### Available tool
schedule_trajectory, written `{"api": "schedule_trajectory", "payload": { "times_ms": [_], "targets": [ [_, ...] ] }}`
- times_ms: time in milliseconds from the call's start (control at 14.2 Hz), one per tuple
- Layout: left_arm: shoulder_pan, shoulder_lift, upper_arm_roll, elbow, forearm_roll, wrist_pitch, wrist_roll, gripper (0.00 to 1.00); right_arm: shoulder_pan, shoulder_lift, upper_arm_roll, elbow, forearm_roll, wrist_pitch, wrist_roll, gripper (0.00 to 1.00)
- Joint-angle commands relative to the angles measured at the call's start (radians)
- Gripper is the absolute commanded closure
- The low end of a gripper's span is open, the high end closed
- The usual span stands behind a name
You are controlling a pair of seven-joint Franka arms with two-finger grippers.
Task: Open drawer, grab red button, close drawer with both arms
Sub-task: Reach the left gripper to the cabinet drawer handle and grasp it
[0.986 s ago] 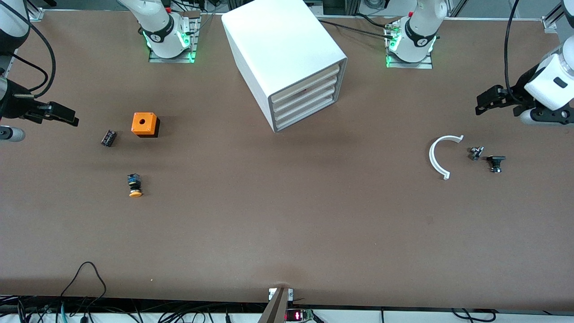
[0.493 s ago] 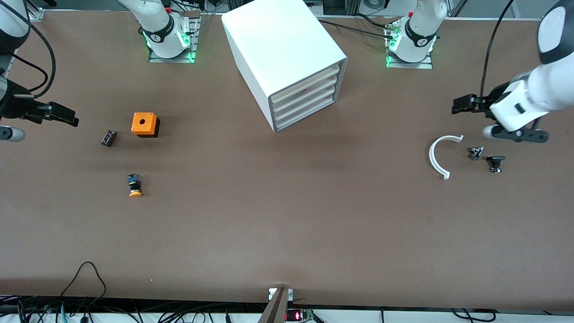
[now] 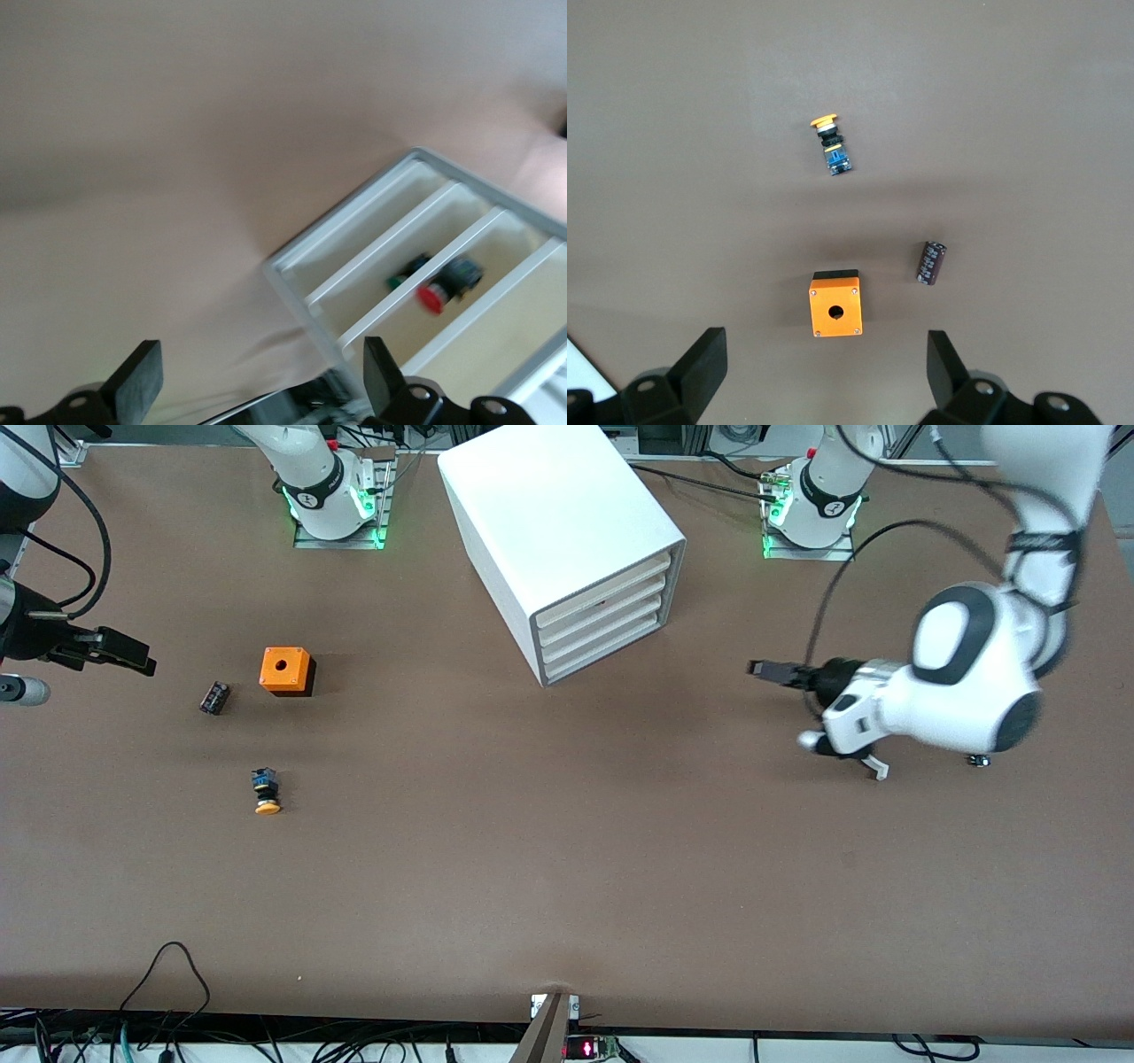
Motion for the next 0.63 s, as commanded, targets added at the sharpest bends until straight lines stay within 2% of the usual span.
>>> {"api": "schedule_trajectory", "payload": {
  "times_ms": [0,211,423,563],
  "targets": [
    [-0.038,-0.011,-0.074,-0.101,-0.085,0.089,0.029,0.0,0.003,-0.005,0.005,0.004,0.004,0.004,-0.006,0.0],
    [-0.079,-0.006,-0.138,-0.222,-0.232,0.18,0.096,0.0,0.005,-0.004,0.008,0.004,0.007,0.006,0.001,0.0],
    [-0.084,-0.008,-0.206,-0.304,-0.261,0.252,0.193,0.0,0.003,0.003,0.006,0.006,0.072,0.006,0.001,0.0],
    [-0.085,-0.006,-0.233,-0.316,-0.281,0.26,0.2,0.0,0.003,0.006,0.006,0.013,0.073,0.006,-0.001,0.0]
  ]
}}
